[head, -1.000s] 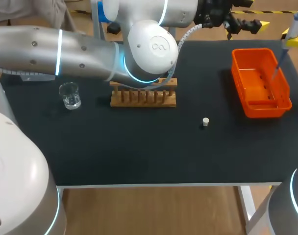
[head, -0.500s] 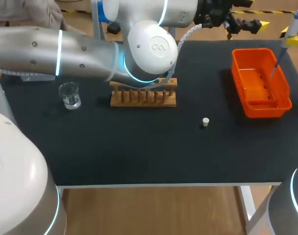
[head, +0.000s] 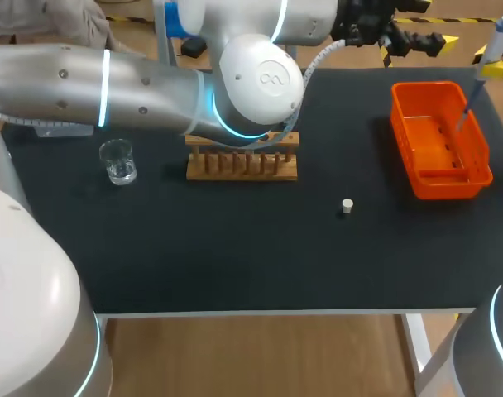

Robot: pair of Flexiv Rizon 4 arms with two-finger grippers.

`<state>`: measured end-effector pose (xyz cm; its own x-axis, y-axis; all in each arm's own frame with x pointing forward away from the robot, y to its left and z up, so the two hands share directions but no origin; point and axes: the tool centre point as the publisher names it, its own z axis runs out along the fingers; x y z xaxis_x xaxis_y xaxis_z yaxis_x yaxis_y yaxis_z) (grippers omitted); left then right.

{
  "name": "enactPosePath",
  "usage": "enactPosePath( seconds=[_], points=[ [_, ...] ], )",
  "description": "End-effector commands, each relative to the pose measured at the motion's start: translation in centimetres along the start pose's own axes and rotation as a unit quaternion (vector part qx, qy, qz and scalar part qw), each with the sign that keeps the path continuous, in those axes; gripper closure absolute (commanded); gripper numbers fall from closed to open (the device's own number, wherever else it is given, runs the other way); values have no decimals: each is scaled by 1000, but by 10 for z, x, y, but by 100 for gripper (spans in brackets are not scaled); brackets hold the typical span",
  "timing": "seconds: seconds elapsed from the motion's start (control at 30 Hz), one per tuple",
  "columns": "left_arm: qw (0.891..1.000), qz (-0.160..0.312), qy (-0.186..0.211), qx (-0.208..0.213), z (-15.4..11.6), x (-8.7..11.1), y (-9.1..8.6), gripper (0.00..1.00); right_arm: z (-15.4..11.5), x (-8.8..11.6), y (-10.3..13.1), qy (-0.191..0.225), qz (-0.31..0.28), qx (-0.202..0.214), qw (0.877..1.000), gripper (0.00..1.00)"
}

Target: Invert the test tube, pick up the pipette, mount the tip to pipette, aspirate from beaker and dispense into the tube, eject the tip, return the pipette, and cap with the stopper.

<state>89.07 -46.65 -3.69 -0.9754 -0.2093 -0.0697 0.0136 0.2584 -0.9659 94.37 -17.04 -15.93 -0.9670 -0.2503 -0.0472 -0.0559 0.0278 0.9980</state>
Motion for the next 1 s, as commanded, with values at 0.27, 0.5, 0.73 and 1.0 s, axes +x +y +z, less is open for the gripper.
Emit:
enactPosePath(
  seconds=[0.27, 0.5, 0.73, 1.0],
  points=[
    [998, -10, -43, -48, 49, 8, -25, 0, 1, 1, 2, -2, 0, 3, 1000, 100],
    [998, -18, -47, -47, 64, 13, -26, 70, 1, 1, 2, -2, 0, 3, 1000, 100],
    [998, -18, -47, -47, 64, 13, -26, 100, 1, 1, 2, -2, 0, 3, 1000, 100],
    [998, -18, -47, -47, 64, 13, -26, 100, 1, 1, 2, -2, 0, 3, 1000, 100]
  ],
)
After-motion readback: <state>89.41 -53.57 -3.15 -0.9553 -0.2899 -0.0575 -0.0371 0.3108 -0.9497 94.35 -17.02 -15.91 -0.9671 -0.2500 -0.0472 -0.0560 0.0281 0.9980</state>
